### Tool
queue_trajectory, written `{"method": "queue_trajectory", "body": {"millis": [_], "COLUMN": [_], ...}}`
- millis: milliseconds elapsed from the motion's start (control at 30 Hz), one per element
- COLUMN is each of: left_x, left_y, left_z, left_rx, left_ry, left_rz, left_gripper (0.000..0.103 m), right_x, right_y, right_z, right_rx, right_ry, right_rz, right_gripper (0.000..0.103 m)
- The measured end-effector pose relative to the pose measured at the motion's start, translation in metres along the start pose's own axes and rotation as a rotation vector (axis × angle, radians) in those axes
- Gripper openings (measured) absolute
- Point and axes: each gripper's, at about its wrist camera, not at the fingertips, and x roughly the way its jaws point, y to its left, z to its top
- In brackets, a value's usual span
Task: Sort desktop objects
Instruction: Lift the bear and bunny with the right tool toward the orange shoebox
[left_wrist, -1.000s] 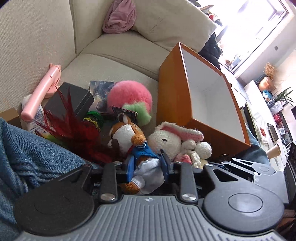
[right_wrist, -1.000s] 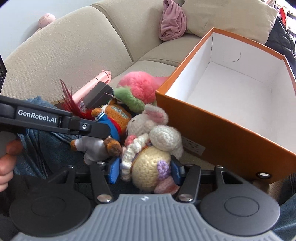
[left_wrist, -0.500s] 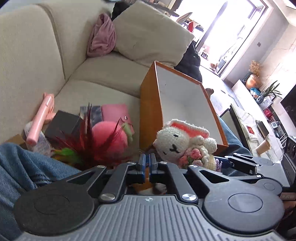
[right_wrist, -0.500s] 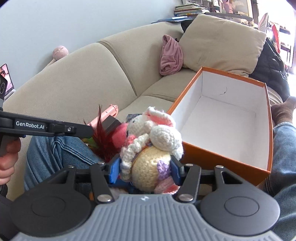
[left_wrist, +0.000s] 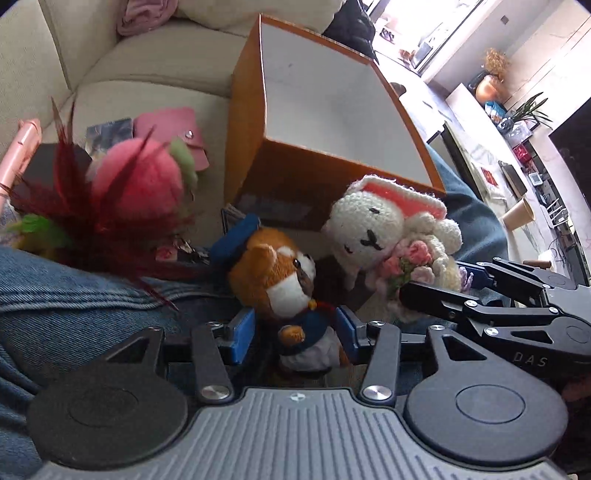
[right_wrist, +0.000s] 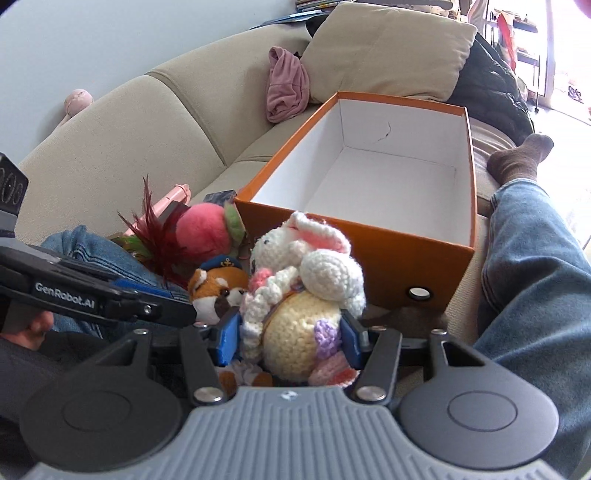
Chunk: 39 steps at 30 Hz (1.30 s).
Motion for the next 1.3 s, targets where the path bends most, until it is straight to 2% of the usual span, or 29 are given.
{"method": "queue_trajectory", "body": {"millis": [133, 300, 433, 567, 667, 833, 933, 1033, 1133, 1300], "left_x": [0.018, 0.033, 0.032, 0.013, -0.012, -0.056, -0.078, -0.085, -0.072, -0.022], "left_y": [0.001, 0.012, 0.017, 0.008, 0.004, -0.007, -0.023, -0.043, -0.053, -0.064], "left_z": [-0.002, -0.002, -0.004, -0.005, -0.003, 0.012, 0.029, 0.055, 0.084, 0.12], "left_rx": [-0.034, -0.098, -0.112, -0.035, 0.009, 0.078, 0.134, 0.178, 0.186, 0.211], "left_ry": [0.033, 0.044, -0.008, -0.066, -0.092, -0.158, -0.23, -0.282, -0.259, -0.14], "left_rz": [-0.026, -0.001, -0.009, 0.036, 0.012, -0.06, -0.075, -0.045, -0.044, -0.022], "left_gripper": [0.056, 0.053, 0.043, 0.038, 0.037, 0.037, 0.037, 0.037, 0.037, 0.037], "right_x": [0.011, 0.032, 0.035, 0.026, 0.004, -0.036, -0.053, -0.053, -0.043, -0.005], "right_y": [-0.014, -0.023, -0.017, -0.014, -0.012, -0.01, -0.012, -0.018, -0.026, -0.037], "right_z": [-0.014, -0.025, -0.024, -0.022, -0.015, 0.01, 0.03, 0.051, 0.068, 0.093], "right_rx": [0.073, 0.153, 0.133, 0.119, 0.093, 0.054, 0.041, 0.056, 0.068, 0.066], "right_ry": [0.041, 0.071, 0.074, 0.062, 0.014, -0.127, -0.218, -0.259, -0.267, -0.209], "right_rz": [-0.006, 0.029, 0.038, 0.04, 0.068, 0.075, 0.025, -0.07, -0.115, -0.161], "right_gripper": [0.057, 0.057, 0.058, 0.058, 0.057, 0.057, 0.057, 0.057, 0.057, 0.057]}}
